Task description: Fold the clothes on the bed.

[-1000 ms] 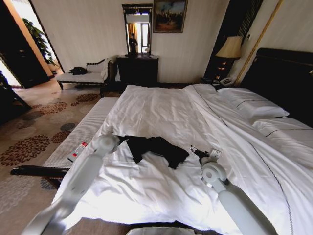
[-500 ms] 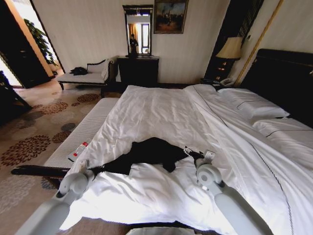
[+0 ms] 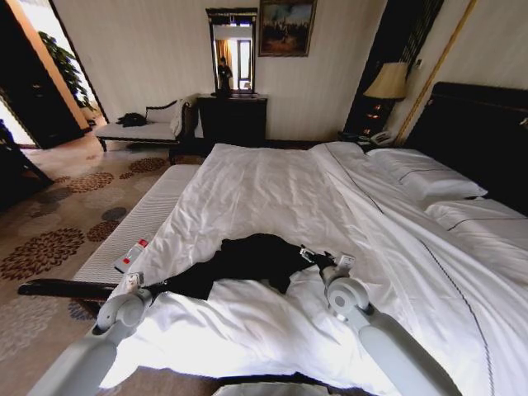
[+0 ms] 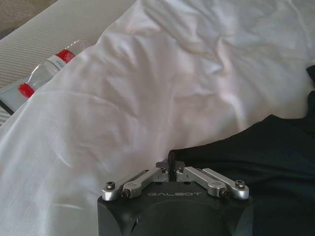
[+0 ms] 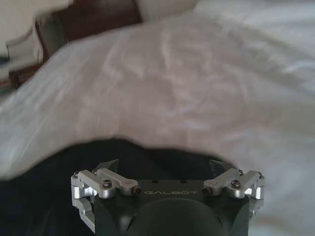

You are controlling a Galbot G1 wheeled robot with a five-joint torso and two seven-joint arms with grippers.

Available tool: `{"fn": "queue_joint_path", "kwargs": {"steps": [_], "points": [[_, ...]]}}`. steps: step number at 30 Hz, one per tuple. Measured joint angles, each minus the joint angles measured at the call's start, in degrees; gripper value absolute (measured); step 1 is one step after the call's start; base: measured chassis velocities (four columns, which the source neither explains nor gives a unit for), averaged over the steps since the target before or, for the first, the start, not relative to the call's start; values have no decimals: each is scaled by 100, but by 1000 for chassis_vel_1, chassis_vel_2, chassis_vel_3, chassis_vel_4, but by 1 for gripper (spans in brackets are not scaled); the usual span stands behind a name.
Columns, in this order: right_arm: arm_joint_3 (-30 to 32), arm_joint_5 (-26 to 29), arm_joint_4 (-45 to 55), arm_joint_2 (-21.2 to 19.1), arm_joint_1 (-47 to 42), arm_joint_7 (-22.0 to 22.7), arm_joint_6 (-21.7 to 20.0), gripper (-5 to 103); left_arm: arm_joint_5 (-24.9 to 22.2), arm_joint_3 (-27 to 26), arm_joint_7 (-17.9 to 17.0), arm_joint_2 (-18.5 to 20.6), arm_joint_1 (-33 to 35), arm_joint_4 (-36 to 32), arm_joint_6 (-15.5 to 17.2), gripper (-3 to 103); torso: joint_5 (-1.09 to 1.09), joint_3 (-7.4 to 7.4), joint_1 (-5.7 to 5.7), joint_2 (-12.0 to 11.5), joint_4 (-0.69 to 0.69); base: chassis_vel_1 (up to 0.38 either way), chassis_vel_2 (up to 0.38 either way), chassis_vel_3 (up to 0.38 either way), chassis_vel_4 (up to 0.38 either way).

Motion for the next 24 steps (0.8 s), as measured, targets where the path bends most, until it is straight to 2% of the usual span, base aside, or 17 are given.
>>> {"fn": "queue_joint_path", "kwargs": {"steps": [7, 12, 14, 17, 24], "points": [[-576, 71, 111, -98, 351, 281, -573, 100, 3, 23, -16, -62, -116, -64, -11, 2, -1, 0, 0, 0, 0, 0, 0, 0, 0], [-1253, 391, 45, -112, 1118, 671, -1087, 100, 89, 89, -32, -171, -195, -156, -19, 2, -1, 0, 0, 0, -1, 0, 0, 0, 0], [-1345, 457, 12, -112, 1250, 737, -1169, 100, 97, 97, -34, -179, -199, -167, -19, 2, -2, 0, 0, 0, -1, 0, 0, 0, 0], [-1787, 1065, -209, -44, 2075, 1289, -1707, 100, 120, 119, -41, -218, -207, -211, -19, 2, -2, 0, 0, 0, 0, 0, 0, 0, 0], [-2181, 1597, -644, 198, 2800, 1806, -2106, 100, 133, 122, -41, -249, -209, -201, -18, 2, -2, 1, 0, 0, 0, 0, 0, 0, 0]]}}
